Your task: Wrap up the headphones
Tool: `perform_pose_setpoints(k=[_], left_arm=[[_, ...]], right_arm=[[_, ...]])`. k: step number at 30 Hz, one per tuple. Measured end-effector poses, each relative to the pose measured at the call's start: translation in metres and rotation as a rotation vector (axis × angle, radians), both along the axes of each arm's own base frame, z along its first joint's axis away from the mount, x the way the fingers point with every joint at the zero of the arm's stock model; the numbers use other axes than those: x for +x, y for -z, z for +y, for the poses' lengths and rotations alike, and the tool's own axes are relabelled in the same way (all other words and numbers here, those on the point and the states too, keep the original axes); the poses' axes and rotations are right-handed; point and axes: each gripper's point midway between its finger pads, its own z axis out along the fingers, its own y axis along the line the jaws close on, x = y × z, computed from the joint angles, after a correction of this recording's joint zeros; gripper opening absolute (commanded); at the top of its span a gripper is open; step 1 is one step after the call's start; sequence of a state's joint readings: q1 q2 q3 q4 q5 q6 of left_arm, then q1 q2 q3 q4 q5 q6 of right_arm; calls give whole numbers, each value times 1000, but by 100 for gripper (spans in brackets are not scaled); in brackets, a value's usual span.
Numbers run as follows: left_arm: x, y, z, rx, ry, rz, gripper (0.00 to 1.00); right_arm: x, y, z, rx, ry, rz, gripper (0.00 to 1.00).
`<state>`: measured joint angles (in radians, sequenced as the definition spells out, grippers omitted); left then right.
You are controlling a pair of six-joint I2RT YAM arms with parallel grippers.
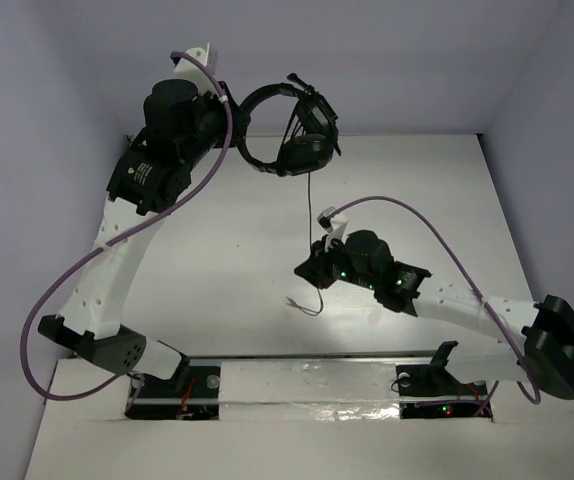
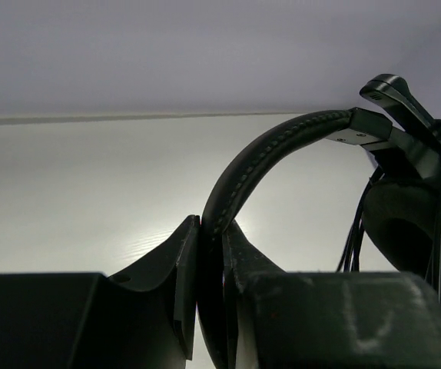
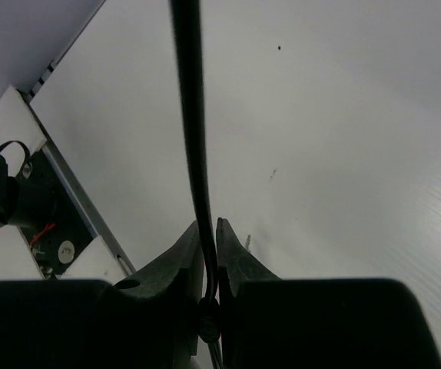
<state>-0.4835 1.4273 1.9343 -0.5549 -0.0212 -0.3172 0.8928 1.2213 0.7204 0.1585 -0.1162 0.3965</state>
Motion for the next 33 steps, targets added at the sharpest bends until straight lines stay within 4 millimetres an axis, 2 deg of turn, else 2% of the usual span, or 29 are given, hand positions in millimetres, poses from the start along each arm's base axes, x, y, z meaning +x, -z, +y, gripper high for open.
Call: perform_pose_setpoints(k=[4, 8, 13, 17, 21, 25, 28, 33], left_arm=[[18, 21, 13, 32, -112, 15, 0], [37, 59, 20, 53, -203, 51, 0], [50, 110, 21, 34, -272, 117, 0], [54, 128, 17, 23, -311, 131, 0], [53, 130, -1, 37, -318, 107, 0], [46, 143, -20, 96, -303, 93, 0], [39, 171, -22, 165, -304, 116, 0], [21, 228, -14, 323, -297, 197, 0]], right_arm=[[-8, 4, -4, -41, 13, 14, 0], [-15, 0, -4, -82, 14, 27, 0], [-23, -14, 3, -108, 2, 24, 0], [-25, -14, 11, -142, -2, 31, 0], [-30, -8, 17, -203, -13, 54, 0], [-36, -23, 17, -226, -19, 51, 0], [-36, -43, 10, -229, -3, 34, 0], [-29, -77, -1, -237, 37, -18, 0]])
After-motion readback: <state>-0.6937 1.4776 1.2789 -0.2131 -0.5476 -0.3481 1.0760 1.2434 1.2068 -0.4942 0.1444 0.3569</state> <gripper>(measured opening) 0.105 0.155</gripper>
